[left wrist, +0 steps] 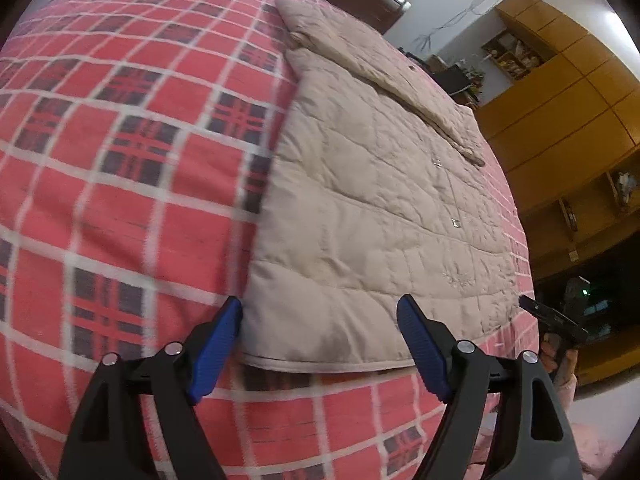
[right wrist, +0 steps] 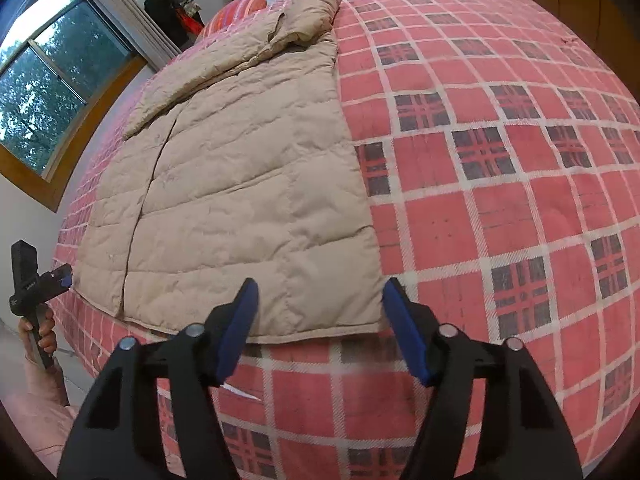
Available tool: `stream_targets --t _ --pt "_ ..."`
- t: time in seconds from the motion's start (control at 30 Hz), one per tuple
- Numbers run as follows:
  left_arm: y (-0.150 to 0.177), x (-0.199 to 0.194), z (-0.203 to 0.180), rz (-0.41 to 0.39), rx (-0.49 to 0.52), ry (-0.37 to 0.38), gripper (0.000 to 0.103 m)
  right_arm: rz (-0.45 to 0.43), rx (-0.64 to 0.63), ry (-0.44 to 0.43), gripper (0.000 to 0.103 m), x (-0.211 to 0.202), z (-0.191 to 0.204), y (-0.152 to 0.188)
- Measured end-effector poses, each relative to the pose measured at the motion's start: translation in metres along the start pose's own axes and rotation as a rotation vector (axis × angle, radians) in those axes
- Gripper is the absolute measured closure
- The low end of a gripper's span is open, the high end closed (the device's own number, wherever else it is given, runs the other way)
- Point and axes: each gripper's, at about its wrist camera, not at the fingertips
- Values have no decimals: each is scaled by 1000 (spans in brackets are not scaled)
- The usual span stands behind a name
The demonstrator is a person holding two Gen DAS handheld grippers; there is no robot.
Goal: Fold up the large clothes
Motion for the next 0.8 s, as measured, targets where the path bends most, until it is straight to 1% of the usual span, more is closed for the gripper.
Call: stream_targets --t 0.07,0.1,0.2,0.27,0.33,0.4,0.47,0.5,0.53,0.57,0.6,0.63,0.67,0.7,0.73,0.8 --pt "0 2 -3 3 15 -30 37 -2 4 -2 45 -1 -2 0" --pt "0 3 -4 4 16 -39 39 -2 4 -2 46 -1 -2 0" --pt "0 4 -3 5 16 -37 40 0 -7 5 49 -1 -2 1" --pt "0 4 -2 4 18 -41 43 7 -10 23 50 0 -3 1" --pt "1 6 0 8 23 -45 44 15 2 51 50 3 -8 0" --pt "3 8 -1 8 34 -51 44 38 11 50 45 10 -13 0" --pt "3 8 -2 4 44 -61 42 50 17 43 47 16 -14 2" --pt "3 8 -3 2 48 -68 42 43 5 51 50 16 -13 3" --pt "4 8 -4 1 50 -74 44 42 5 23 65 14 -12 3" --pt "4 7 -6 -1 50 -81 45 42 17 -15 75 12 -12 3" --pt "3 7 -6 -3 50 -87 50 37 21 -25 77 10 -11 4" --pt "3 7 -7 1 47 -86 67 33 12 -22 80 8 -10 4" --pt "3 7 -5 6 35 -63 78 29 10 -24 84 6 -9 4" --pt "2 7 -4 8 17 -31 81 24 12 -34 86 4 -8 4" --pt "2 5 -2 3 0 -16 83 19 10 -41 89 2 -6 4" --pt "1 0 -5 -20 5 -18 86 -4 1 -70 91 -6 -2 3"
Point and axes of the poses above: each gripper's, at about its wrist camera, not at the fingertips, and x roughly the way its jaws point, z to its left, y to its underside, and after that the axes turned 8 degrees about -y, right-handed
